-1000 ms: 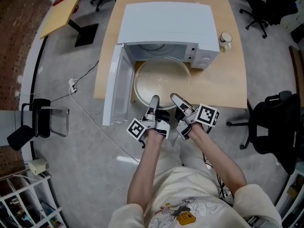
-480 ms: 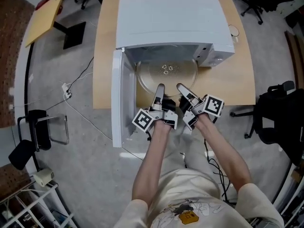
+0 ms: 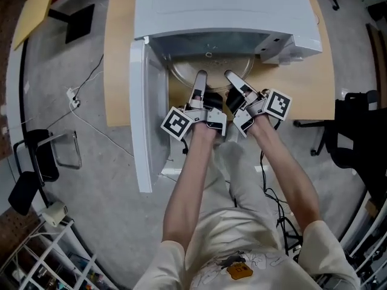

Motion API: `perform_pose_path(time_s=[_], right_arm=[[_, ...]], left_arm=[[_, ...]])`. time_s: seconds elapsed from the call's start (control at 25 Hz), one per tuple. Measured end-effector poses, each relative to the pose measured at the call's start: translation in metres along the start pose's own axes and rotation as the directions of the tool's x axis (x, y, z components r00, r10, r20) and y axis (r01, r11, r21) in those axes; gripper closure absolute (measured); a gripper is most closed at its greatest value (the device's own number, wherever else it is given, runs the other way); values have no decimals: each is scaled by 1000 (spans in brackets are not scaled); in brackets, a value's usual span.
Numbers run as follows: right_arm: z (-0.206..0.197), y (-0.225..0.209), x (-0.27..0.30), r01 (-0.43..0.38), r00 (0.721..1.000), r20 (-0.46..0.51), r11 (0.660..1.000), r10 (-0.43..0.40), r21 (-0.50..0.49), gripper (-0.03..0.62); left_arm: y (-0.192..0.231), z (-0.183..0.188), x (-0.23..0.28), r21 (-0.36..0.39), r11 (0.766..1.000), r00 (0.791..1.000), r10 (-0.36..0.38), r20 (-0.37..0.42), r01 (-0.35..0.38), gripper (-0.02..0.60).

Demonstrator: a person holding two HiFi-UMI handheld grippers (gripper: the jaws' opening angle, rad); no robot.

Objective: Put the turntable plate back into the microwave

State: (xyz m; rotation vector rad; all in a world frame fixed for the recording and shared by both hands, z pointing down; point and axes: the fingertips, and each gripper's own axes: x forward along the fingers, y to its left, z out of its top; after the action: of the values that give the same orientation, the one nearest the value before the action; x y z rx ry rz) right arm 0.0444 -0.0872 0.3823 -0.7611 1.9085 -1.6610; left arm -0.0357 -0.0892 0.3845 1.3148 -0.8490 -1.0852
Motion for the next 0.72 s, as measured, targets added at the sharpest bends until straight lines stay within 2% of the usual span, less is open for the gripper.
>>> perform_pose_path(time_s=[0.32, 0.56, 0.72], right_arm=[[22, -23, 31, -33, 999, -31, 999, 33, -9, 534], [34, -35, 36, -51, 999, 17, 998, 50, 26, 536], [39, -43, 39, -41, 998, 39, 999, 40, 34, 536]], left_arm=[[28, 16, 30, -43, 999, 999, -23, 36, 25, 555], [37, 15, 47, -8, 1000, 1000, -7, 5, 7, 555], [44, 14, 56, -22, 1000, 1000, -2, -1, 2, 555]])
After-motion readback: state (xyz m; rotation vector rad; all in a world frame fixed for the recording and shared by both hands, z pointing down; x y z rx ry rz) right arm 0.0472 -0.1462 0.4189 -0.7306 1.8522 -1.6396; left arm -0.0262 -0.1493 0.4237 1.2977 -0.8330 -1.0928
